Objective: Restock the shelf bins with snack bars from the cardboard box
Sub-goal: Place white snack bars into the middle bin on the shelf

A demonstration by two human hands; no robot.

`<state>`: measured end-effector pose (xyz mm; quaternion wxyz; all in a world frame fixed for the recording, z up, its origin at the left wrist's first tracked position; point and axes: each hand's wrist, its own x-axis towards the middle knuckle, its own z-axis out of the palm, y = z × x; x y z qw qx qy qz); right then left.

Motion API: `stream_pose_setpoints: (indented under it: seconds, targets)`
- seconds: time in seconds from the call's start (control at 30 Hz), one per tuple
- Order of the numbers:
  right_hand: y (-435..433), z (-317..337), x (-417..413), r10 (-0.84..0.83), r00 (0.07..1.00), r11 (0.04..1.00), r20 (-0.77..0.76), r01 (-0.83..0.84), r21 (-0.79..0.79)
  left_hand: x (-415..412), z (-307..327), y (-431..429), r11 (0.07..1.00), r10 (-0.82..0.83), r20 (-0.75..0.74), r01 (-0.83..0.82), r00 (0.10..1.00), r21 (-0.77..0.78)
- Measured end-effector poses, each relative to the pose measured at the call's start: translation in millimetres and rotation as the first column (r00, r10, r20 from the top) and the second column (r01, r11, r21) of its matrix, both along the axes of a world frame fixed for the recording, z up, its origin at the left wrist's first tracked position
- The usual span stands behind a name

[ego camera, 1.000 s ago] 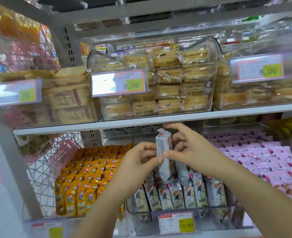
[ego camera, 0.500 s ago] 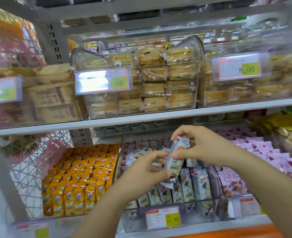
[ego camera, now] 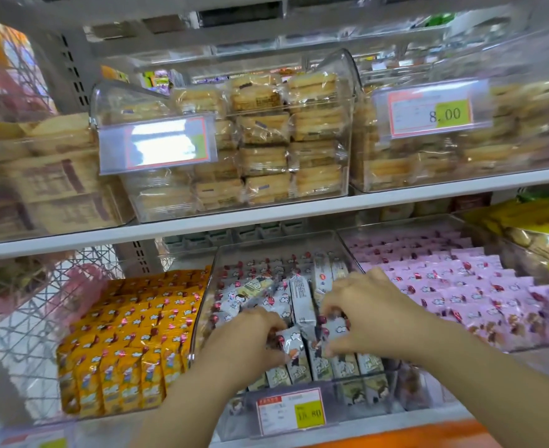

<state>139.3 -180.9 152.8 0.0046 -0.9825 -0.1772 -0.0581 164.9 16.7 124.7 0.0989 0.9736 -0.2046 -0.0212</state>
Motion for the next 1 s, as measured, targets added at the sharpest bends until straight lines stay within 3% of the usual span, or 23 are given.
stream_pose_setpoints:
  seconds: [0.07, 0.23, 0.43, 0.53, 0.63, 0.67, 0.83, 0.93, 1.0]
  targets:
    - [6.3, 3.4, 1.1, 0.03, 0.998, 0.993, 0.049, -0.035, 0.112, 2.1, -3.0, -1.8, 1.0, -0.006, 0.014, 0.007, 1.0, -0.022]
    - [24.2, -18.0, 8.6, 0.085, 0.996, 0.994, -0.022, -0.083, 0.074, 2.5, -7.7, -2.5, 1.0, -0.001, 0.076, 0.003, 0.997, -0.02]
    - [16.8, -16.7, 20.3, 0.075, 0.997, 0.937, 0.028, -0.08, 0.339, -2.0, -15.9, -0.5, 0.999, -0.021, 0.181, 0.029, 0.983, -0.045]
    - [11.3, 2.4, 13.8, 0.015, 0.99, 0.794, 0.138, -0.096, 0.601, -0.8, -11.4, 0.3, 0.976, -0.003, 0.148, 0.036, 0.989, -0.215]
    - [8.5, 20.6, 6.8, -0.007, 0.999, 0.508, 0.034, -0.025, 0.861, 1.0, 2.9, 1.9, 0.875, 0.031, 0.155, 0.048, 0.987, -0.482]
    - [8.6, 24.3, 4.3, -0.006, 1.0, 0.463, -0.006, 0.008, 0.886, 0.6, 7.8, 2.1, 0.844, 0.032, 0.155, 0.057, 0.987, -0.533]
    - [10.0, 20.5, 1.5, -0.065, 0.994, 0.523, -0.088, 0.109, 0.846, -3.7, 12.8, -0.8, 0.781, -0.084, -0.014, 0.057, 0.996, -0.622]
    - [10.3, 18.4, 3.4, 0.003, 0.993, 0.503, -0.115, 0.098, 0.859, -3.2, 9.7, -0.8, 0.746, -0.094, -0.107, -0.001, 0.99, -0.666]
    - [6.2, 20.7, 5.9, 0.041, 0.992, 0.559, -0.122, 0.078, 0.825, -1.8, 11.3, 0.9, 0.744, -0.107, -0.161, -0.028, 0.981, -0.668]
